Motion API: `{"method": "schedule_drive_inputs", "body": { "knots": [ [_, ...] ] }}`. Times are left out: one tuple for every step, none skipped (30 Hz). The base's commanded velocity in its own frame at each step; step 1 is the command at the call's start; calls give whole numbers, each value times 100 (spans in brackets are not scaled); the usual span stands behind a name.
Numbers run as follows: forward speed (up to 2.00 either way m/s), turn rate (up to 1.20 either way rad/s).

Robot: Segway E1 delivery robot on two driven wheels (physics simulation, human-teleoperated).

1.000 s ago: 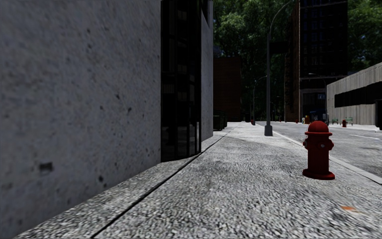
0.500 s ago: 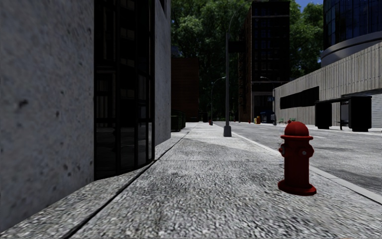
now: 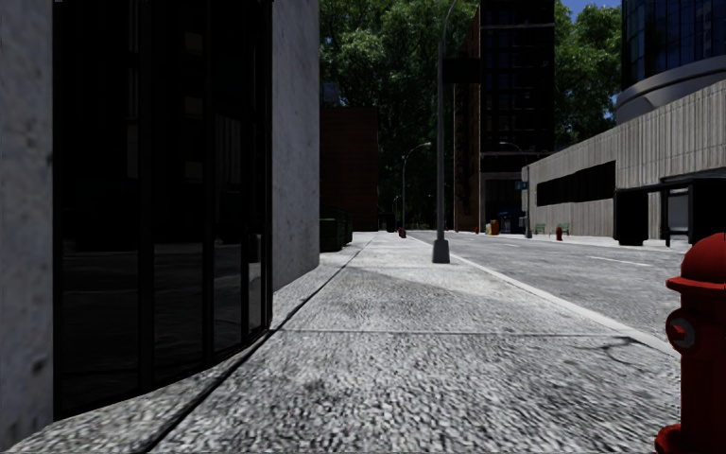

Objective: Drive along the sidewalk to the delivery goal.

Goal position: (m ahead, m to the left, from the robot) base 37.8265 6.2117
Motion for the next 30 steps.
{"method": "schedule_drive_inputs", "body": {
  "knots": [
    [200,0],
    [200,0],
    [200,0],
    [200,0],
    [200,0],
    [200,0],
    [200,0],
    [200,0],
    [200,0],
    [200,0],
    [200,0],
    [200,0],
    [200,-18],
    [200,-18],
    [200,-24],
    [200,-29],
    [200,-31],
    [200,-31],
    [200,-31],
    [200,-31],
    [200,-32],
    [200,-32],
    [200,-33],
    [200,-33],
    [200,-33],
    [200,-33],
    [200,-33],
    [200,-36],
    [200,-40],
    [200,-40]
  ]
}}
